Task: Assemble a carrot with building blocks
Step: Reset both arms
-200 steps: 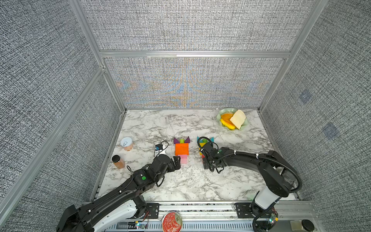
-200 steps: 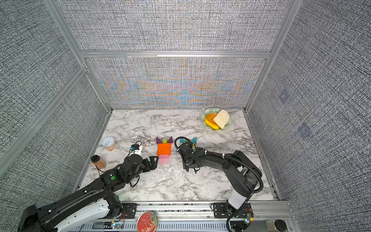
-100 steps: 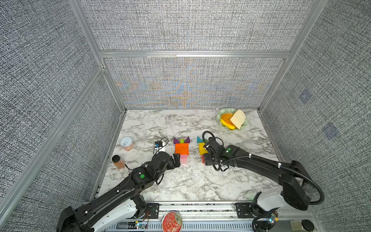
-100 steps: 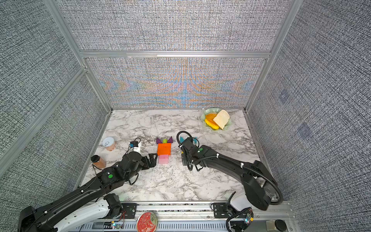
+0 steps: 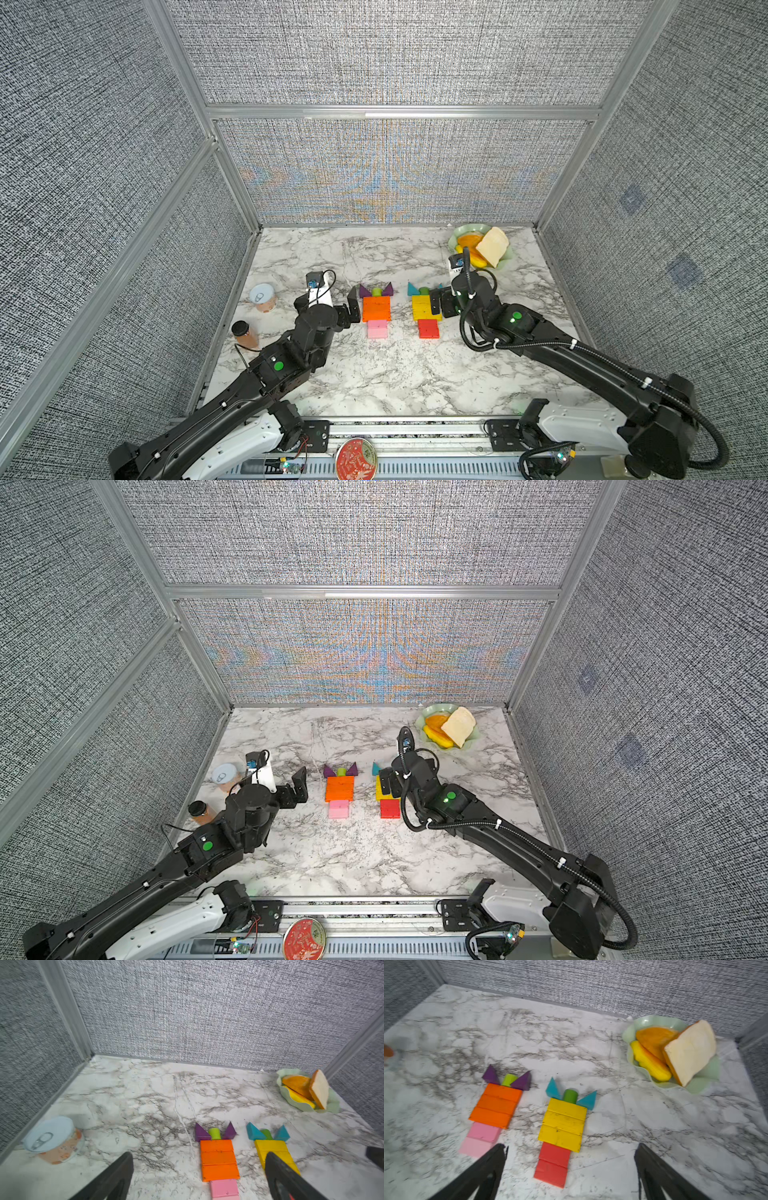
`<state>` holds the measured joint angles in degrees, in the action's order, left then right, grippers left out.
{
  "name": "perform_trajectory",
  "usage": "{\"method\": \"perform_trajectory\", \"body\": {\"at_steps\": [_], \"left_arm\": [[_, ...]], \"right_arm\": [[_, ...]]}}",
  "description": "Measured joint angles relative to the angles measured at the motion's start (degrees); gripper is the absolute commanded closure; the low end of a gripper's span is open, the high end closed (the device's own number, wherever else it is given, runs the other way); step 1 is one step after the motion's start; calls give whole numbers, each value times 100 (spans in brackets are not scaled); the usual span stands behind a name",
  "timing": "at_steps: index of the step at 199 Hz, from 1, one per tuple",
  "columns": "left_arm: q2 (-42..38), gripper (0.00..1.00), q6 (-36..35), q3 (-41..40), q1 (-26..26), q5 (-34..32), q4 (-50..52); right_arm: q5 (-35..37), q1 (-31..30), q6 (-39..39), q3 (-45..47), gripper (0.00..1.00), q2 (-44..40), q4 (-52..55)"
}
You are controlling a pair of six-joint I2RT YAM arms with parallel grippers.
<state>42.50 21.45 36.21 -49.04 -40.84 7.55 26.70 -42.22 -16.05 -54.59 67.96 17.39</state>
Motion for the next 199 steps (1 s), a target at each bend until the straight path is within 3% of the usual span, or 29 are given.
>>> {"method": "perform_trajectory", "body": {"at_steps": [18, 34, 83, 107, 147, 182, 199], "left_arm": [[-317, 0, -1270, -1211, 52, -426, -1661], [-234, 0, -2107, -1810, 302, -643, -2863], [1493, 1, -3163, -2979, 1751, -649, -5954], [2404, 1, -3185, -3158, 2483, -382, -6940], [4350, 1, -3150, -3246, 3252, 433, -8813], [4100, 1, -2771, -3117, 3858, 1209, -9033], [4380, 1, -2496, -3163, 4301, 1687, -9221]], "right_arm": [[-129, 809, 94, 514, 1, -168, -468], [-221, 1412, 256, 1047, 1, -323, -920], [-855, 3359, 1237, 2848, 1, -660, -2968], [-1353, 3991, 1408, 3359, 1, -621, -3856], [-1989, 4227, 1458, 3552, 1, 15, -4887], [-2343, 4262, 1416, 3672, 1, 570, -5604], [-2472, 4264, 1419, 3679, 1, 839, -5919]]}}
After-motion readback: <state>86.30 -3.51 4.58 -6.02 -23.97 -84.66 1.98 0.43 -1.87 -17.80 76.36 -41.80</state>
